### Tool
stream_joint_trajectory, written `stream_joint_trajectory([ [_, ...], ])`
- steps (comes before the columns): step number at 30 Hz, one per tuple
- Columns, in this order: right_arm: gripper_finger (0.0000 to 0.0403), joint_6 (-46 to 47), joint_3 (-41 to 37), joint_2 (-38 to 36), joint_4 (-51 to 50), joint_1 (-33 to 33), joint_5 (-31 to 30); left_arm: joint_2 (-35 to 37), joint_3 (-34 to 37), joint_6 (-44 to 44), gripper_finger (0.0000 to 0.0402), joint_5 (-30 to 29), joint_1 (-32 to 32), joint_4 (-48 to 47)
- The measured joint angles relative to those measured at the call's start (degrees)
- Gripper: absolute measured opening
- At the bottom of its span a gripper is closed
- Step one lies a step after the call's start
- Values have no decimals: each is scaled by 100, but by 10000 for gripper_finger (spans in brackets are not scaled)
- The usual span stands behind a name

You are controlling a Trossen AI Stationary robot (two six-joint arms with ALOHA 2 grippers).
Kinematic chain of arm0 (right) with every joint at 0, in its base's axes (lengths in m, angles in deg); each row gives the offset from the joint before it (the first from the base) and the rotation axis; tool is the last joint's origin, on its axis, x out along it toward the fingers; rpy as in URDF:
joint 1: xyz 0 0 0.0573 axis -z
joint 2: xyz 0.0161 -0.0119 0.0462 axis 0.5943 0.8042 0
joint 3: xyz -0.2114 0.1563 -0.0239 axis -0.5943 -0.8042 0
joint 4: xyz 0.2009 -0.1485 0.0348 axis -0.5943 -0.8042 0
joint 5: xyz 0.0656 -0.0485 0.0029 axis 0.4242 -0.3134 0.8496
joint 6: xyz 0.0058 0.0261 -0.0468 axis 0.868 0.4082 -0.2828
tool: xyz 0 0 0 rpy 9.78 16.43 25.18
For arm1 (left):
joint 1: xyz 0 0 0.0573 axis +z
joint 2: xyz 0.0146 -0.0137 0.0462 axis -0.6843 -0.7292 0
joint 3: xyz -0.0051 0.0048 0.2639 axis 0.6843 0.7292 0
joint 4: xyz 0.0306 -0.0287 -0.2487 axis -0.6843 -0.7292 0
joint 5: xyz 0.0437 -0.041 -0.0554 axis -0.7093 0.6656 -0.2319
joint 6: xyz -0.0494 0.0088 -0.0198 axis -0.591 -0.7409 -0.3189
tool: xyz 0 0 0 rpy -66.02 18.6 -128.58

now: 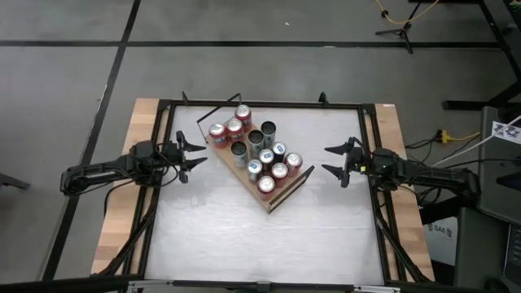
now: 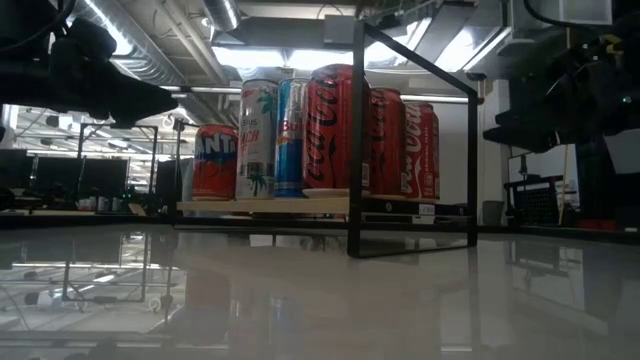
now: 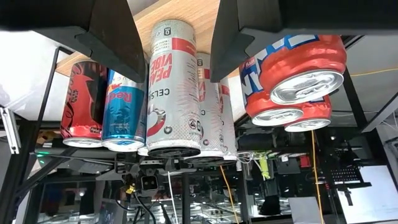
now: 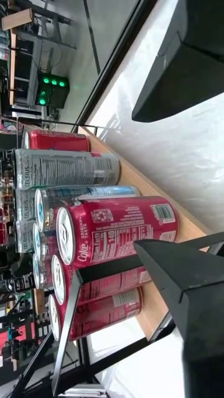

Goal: Place canned beverage on shelf
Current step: Return to Home Position

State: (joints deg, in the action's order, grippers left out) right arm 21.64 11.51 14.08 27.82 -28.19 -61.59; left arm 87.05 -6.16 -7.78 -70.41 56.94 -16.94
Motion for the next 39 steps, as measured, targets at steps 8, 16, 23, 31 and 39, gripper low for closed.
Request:
stream_joint_trajectory([
  [8, 317, 0, 0, 2, -7, 0, 1, 0, 0, -2, 174, -4, -256, 4],
  [16, 317, 0, 0, 2, -13, 0, 0, 0, 0, 1, 174, 0, -663, 8],
  [23, 317, 0, 0, -24, -17, 0, 0, 128, 2, -2, 174, 2, -887, 36],
  [31, 317, 0, 0, -371, -22, 0, 11, 125, 4, -2, 174, 2, -1051, 26],
  [39, 317, 0, -4, -873, 32, 0, 9, 125, 4, -2, 174, 2, -1049, 26],
])
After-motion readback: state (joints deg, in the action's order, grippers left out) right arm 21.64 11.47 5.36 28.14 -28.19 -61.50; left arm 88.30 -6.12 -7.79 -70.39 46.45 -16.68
